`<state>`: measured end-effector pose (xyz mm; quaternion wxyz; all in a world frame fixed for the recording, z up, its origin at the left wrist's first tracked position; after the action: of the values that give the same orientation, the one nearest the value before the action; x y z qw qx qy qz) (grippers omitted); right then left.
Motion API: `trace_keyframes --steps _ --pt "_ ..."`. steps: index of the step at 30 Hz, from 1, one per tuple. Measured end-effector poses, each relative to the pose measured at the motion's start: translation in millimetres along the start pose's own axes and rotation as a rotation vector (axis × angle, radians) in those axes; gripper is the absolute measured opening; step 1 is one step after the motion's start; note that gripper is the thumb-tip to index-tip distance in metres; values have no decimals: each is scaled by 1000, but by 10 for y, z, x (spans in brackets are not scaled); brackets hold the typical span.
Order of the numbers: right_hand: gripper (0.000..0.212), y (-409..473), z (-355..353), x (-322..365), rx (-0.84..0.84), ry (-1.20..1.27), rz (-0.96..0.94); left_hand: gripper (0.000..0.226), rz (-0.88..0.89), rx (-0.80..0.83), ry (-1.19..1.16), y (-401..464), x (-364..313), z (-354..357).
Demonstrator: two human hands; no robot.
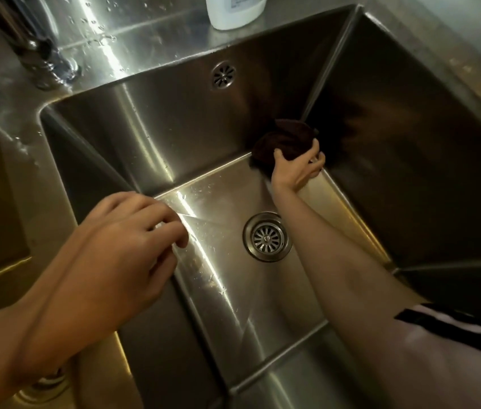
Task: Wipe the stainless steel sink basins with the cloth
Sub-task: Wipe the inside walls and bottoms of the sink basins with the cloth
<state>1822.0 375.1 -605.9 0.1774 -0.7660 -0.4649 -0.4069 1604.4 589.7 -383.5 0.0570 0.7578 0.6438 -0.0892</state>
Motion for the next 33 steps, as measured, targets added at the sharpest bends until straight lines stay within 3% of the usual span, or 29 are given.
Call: trace_keyframes --steps 5,10,13,17,23,26,28,33 --pt "87 171 113 56 147 -85 39 33 -4 -6 23 8 6 16" --pt "53 469 118 127 268 -143 10 32 3 -16 12 12 16 20" --pt "42 509 19 104 151 -15 74 32 4 -3 7 11 29 21" --pt "37 438 -228 333 -141 200 158 31 -9 15 -12 -2 48 31" --pt "37 450 -893 1023 -391 477 44 20 -33 48 49 -24 -4 -37" --pt "38 531 -1127 1321 -490 531 0 30 -36 68 74 -44 -24 -42" --pt "39 549 -1130 1404 -506 588 15 29 -31 85 72 -50 -25 -52" --pt "40 469 -810 1070 -378 625 259 35 -21 59 101 -32 -27 -27"
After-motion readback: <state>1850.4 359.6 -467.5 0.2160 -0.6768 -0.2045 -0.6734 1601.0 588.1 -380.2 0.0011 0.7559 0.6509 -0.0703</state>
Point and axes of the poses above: each hand's wrist, its own y-axis towards the middle knuckle, its own z-axis out of the palm, x = y × z, the point moved 3 cm from there along y, towards the middle knuckle, and after that the axes turned 13 degrees about -z, right-handed, at the moved point
